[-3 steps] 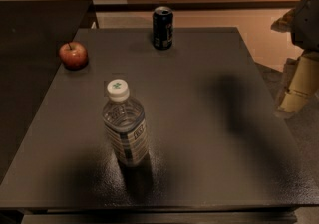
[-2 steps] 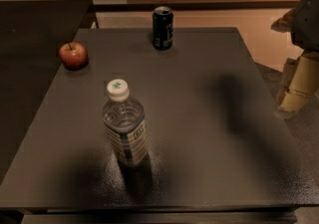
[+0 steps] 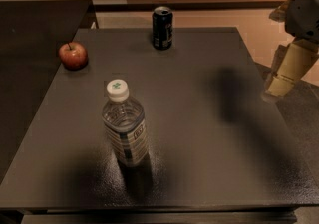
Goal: Move pepsi can near blue plastic bottle
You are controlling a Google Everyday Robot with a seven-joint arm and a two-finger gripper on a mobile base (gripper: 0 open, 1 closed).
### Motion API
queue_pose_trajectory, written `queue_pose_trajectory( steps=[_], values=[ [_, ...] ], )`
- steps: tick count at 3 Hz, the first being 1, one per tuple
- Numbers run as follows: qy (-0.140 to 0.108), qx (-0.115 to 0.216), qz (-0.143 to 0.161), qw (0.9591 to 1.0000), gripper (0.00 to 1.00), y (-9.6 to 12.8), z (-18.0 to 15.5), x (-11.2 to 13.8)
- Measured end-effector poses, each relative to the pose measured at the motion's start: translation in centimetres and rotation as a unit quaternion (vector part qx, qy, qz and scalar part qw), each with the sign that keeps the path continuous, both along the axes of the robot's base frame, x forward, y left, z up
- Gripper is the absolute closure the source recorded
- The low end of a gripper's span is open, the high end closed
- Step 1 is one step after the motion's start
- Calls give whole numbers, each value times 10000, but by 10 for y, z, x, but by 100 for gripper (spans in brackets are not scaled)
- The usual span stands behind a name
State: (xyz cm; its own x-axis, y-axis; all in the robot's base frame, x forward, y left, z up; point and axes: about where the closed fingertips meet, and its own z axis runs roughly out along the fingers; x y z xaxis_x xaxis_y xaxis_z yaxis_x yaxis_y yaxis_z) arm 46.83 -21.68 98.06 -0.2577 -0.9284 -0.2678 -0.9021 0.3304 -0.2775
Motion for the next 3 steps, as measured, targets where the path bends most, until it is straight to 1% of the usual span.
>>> queue_pose_trajectory(
  steps=[1, 2, 3],
  values=[
    [-191, 374, -148, 9990, 0, 3, 0, 35],
    [-371, 749, -295, 9961, 0, 10, -5, 74],
    [-524, 1056, -499, 9918, 0, 19, -15, 111]
  ],
)
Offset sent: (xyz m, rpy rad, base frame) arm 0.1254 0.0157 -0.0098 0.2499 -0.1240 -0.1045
